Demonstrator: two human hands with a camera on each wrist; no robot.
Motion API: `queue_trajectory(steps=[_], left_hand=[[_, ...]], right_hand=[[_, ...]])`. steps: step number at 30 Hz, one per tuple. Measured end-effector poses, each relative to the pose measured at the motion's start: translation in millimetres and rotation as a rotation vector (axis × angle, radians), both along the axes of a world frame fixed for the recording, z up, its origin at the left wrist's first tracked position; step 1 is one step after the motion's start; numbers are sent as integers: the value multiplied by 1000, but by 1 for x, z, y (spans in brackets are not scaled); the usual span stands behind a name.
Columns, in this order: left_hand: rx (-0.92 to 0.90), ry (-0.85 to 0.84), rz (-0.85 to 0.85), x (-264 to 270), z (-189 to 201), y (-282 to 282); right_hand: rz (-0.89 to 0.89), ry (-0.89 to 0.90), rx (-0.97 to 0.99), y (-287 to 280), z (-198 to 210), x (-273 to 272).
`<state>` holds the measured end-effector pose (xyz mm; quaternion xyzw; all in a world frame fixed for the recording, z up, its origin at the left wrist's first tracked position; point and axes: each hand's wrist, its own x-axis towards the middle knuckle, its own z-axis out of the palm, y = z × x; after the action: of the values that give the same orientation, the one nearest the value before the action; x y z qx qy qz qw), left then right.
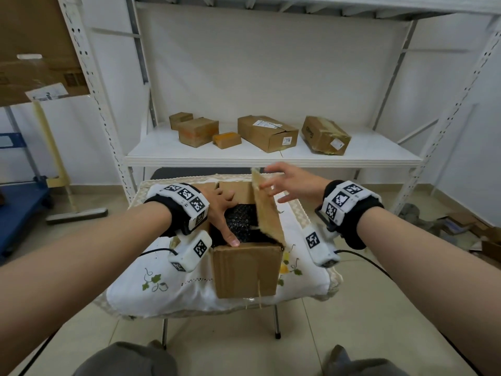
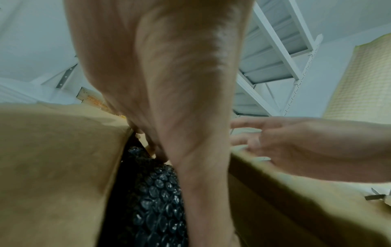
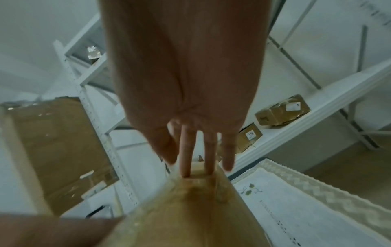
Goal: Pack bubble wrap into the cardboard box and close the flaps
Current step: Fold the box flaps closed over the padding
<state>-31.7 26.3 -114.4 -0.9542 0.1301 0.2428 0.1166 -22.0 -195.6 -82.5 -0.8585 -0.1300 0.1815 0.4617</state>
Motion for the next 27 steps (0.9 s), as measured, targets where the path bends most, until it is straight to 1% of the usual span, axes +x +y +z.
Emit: queue_trajectory(steps=[1, 2, 6, 9, 10, 11, 13, 14, 15, 16, 18, 20, 21, 22, 23, 24, 27], left_hand=[[-11, 1, 5, 1, -2, 1], [-19, -4, 8, 2, -4, 3], [-40, -25, -13, 2, -10, 6], [-145, -45, 34, 0, -7, 10], [-208, -87, 76, 1, -6, 12], [-282, -145, 158, 1, -6, 14], [-417, -275, 400, -1, -2, 17], [-457, -298, 503, -2, 2, 19], [-487, -285, 578, -4, 8, 23], [-538, -268, 622, -5, 14, 27], [-700, -328, 636, -7, 29, 35], [-931, -397, 648, -8, 44, 39], [-1064, -371, 647, -9, 50, 39], [-1182, -302, 640, -11, 53, 37], [-1261, -215, 623, -15, 55, 33], [-1265, -143, 582, -17, 54, 29], [-939, -65, 358, -19, 39, 17]], right_hand=[[78, -28, -140, 5, -5, 0], [124, -39, -237, 10, -11, -1], [222, -77, -361, 19, -28, -2], [222, -118, -449, 21, -29, 0], [219, -121, -467, 21, -28, 0], [218, -125, -477, 21, -27, 0], [223, -125, -477, 21, -26, -2], [224, -118, -466, 21, -26, -2], [223, -107, -453, 21, -26, -2], [219, -98, -442, 20, -27, -2], [208, -94, -419, 18, -30, -2], [198, -95, -385, 15, -34, -2], [195, -95, -365, 13, -36, -3], [194, -98, -351, 13, -37, -4], [192, -102, -344, 13, -37, -4], [193, -108, -342, 13, -37, -5], [203, -120, -365, 14, -36, -5]])
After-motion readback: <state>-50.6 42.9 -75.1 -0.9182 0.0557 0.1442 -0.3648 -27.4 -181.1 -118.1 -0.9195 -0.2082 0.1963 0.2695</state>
